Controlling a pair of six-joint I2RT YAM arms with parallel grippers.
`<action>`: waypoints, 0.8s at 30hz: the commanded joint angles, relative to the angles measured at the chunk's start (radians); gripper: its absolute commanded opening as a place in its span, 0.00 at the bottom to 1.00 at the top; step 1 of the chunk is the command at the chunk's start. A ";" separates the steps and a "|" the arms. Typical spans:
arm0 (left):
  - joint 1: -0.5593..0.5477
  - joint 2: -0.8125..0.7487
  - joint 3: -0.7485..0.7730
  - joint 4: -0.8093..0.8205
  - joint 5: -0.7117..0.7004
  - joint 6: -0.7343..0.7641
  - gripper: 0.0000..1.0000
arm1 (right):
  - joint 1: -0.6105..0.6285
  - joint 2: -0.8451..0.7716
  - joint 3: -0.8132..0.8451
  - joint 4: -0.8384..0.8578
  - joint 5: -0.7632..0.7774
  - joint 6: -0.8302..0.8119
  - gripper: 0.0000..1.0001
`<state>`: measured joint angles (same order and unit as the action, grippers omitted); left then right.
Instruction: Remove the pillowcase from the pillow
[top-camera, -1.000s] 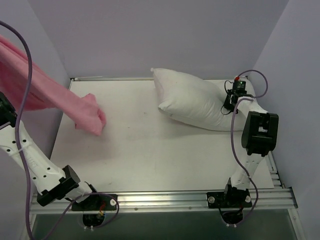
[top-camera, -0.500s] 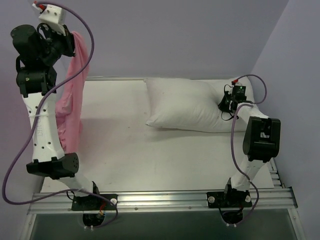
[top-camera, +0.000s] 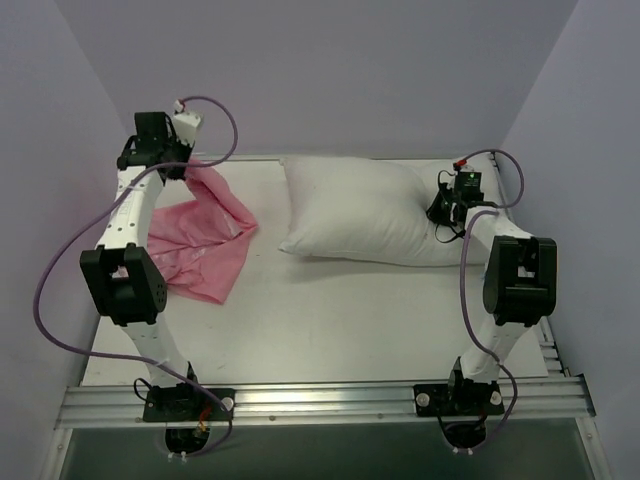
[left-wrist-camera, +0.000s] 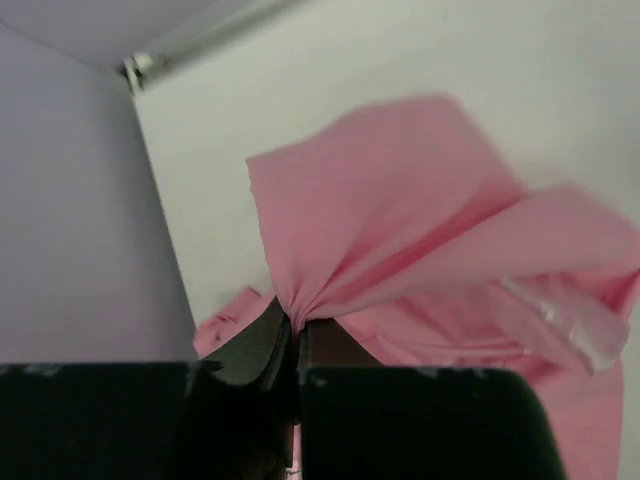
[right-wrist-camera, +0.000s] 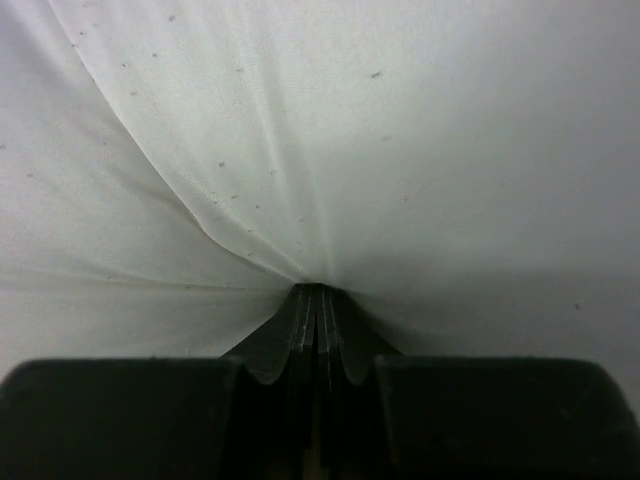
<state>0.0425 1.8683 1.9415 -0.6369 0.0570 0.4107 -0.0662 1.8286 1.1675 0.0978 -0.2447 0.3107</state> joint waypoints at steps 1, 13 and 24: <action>0.011 0.026 -0.130 0.025 -0.134 0.079 0.02 | 0.048 0.049 -0.071 -0.247 -0.056 0.005 0.00; 0.031 0.153 -0.259 -0.021 -0.184 0.050 0.26 | 0.060 0.035 -0.068 -0.260 -0.059 0.002 0.00; 0.042 -0.150 -0.203 -0.144 0.024 -0.012 0.94 | 0.060 -0.069 -0.035 -0.332 -0.015 -0.012 0.58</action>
<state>0.0742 1.9450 1.6691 -0.7460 -0.0151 0.4278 -0.0303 1.7561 1.1702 0.0448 -0.2584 0.3130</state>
